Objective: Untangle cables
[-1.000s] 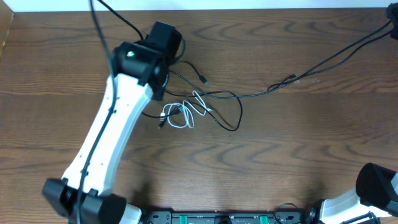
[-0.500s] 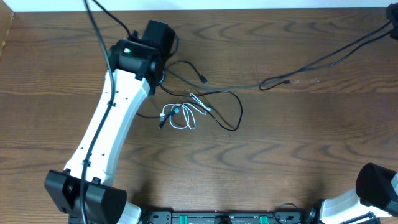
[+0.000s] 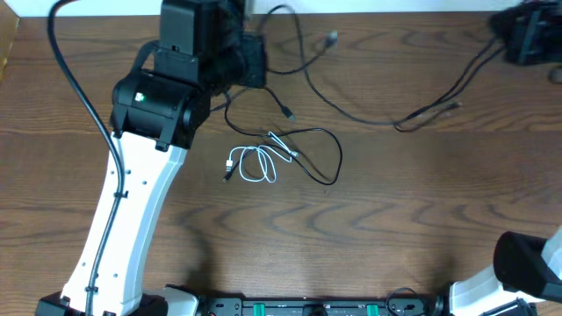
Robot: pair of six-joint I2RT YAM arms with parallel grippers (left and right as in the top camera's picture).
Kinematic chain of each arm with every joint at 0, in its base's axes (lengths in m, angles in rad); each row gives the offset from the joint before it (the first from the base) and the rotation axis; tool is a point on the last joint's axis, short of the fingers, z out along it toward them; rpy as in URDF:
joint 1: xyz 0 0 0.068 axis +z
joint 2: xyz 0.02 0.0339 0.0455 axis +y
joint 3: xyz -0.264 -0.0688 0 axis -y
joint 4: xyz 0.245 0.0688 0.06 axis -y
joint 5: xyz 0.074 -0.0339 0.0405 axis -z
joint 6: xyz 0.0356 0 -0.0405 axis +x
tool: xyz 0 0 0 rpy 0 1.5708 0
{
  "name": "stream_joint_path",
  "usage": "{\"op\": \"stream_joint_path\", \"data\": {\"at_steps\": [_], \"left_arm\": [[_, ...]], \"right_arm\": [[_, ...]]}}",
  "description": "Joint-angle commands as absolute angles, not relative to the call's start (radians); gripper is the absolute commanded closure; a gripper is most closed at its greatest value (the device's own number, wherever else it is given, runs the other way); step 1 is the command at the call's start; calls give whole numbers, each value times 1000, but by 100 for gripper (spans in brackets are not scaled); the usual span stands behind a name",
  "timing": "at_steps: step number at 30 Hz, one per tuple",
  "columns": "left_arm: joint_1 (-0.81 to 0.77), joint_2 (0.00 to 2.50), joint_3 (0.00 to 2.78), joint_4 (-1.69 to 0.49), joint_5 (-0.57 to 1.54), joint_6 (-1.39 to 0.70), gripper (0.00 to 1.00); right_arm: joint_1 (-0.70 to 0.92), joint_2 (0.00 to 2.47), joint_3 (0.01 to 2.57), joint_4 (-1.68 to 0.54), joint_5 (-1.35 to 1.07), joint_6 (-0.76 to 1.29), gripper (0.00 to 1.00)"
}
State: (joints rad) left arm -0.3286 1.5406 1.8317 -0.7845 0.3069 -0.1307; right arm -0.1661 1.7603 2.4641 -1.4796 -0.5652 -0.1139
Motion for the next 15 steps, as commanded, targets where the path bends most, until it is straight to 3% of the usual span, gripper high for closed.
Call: {"op": "stream_joint_path", "data": {"at_steps": [1,6,15], "left_arm": [[-327,1581,1839,-758,650,-140,93],[-327,1615,1839,-712,807,-149,93],[-395,1664,1839,-591,815,-206,92]], "right_arm": [[-100,1755,2424,-1484,-639,-208,99],[-9,1755,2350,-1454,-711,-252,99],[-10,1755,2307,-1399,-710,-195,99]]}}
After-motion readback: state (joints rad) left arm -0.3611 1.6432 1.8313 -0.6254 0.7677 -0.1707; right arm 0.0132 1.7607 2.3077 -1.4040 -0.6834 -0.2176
